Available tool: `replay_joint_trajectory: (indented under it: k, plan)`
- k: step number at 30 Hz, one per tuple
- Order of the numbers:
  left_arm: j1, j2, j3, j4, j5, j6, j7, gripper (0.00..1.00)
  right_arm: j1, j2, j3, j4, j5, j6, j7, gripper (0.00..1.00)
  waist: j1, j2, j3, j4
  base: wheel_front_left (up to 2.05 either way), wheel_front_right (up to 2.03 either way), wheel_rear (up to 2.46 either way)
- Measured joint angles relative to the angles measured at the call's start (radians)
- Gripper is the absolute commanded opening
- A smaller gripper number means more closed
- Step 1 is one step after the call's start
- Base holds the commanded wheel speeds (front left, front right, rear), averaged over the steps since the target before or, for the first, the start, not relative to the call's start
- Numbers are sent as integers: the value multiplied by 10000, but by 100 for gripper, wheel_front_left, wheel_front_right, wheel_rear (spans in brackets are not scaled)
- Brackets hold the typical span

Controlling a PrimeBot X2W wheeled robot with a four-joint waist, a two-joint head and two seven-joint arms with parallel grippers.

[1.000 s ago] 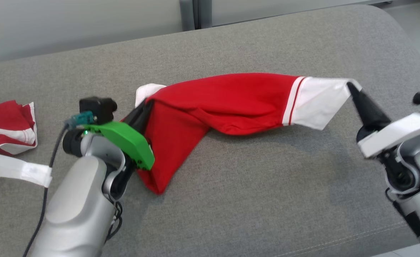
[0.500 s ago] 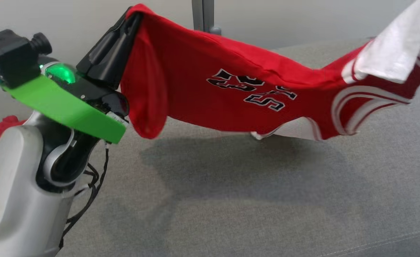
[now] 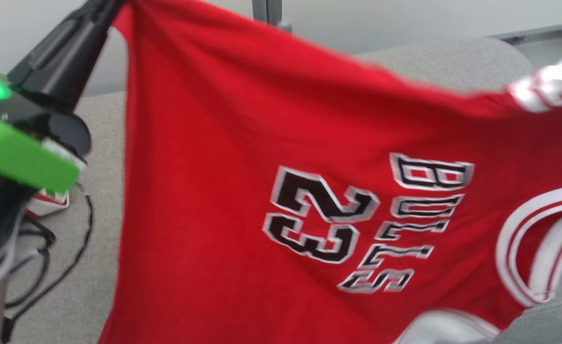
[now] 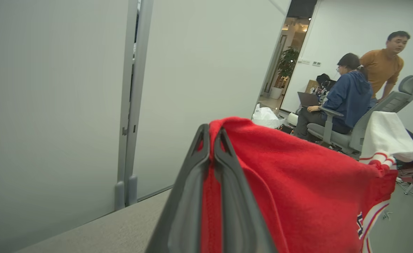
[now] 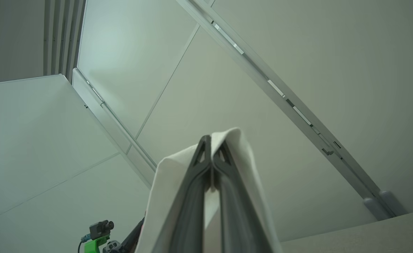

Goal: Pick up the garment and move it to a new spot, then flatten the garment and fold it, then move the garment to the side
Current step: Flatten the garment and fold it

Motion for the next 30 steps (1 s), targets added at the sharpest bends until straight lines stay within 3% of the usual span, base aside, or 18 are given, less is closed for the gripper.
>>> replay_joint_trajectory:
  k: [3, 5, 9, 11, 13, 16, 18, 23, 27, 30]
  plan:
    - [-153, 267, -77, 1812, 117, 351, 529, 0, -677, 543, 1080, 1141, 301, -817, 309, 0, 0, -1, 351, 48, 0, 0, 0]
    - [-375, 236, -577, 3179, 370, 362, 817, 0, -1357, 901, 2034, 2065, 148, -965, 418, 0, 0, 0, 592, 114, 0, 0, 0]
    - [-934, 182, -1812, 4957, 1822, 360, 1116, 0, -3270, 1509, 3275, 3883, -1630, -857, 44, 0, 0, 0, 1071, 323, 0, 0, 0]
    - [-2025, -215, -1691, 5076, 2685, 360, 328, 0, -4729, 2036, 2736, 5030, -2309, -679, -748, 0, 1, -1, 1309, 457, 0, 0, 0]
    - [-3835, -1062, -1177, 4635, 3074, 357, -943, 0, -6168, 2754, 1960, 5695, -2276, -652, -1434, 0, 1, 0, 1555, 594, 0, 0, 0]
    - [-6115, -1290, -1430, 3887, 3607, -280, -1365, 0, -8141, 3231, 1697, 5931, -2293, -644, -1854, 0, 0, 0, 1943, 769, 0, 0, 0]
    - [-6301, -1060, -1609, 3870, 3659, -767, -1540, 0, -8941, 3214, 2102, 6004, -2451, -614, -1758, 0, 0, -1, 2222, 849, 0, 0, 0]
    - [-4896, -449, -2238, 4276, 4190, -1825, -2468, 0, -8258, 3358, 3083, 6577, -2794, -564, -1290, 0, 1, -1, 2931, 887, 0, 0, 0]
    - [-3530, -259, -2623, 4811, 4460, -1833, -2949, 0, -6749, 3388, 3204, 7108, -2778, -566, -1225, 0, 1, 0, 3347, 850, 0, 0, 0]
    - [-1976, -40, -2685, 5724, 4464, -1829, -3475, 0, -5298, 3812, 3390, 7511, -2520, -568, -1172, 0, 1, 0, 3735, 777, 0, 0, 0]
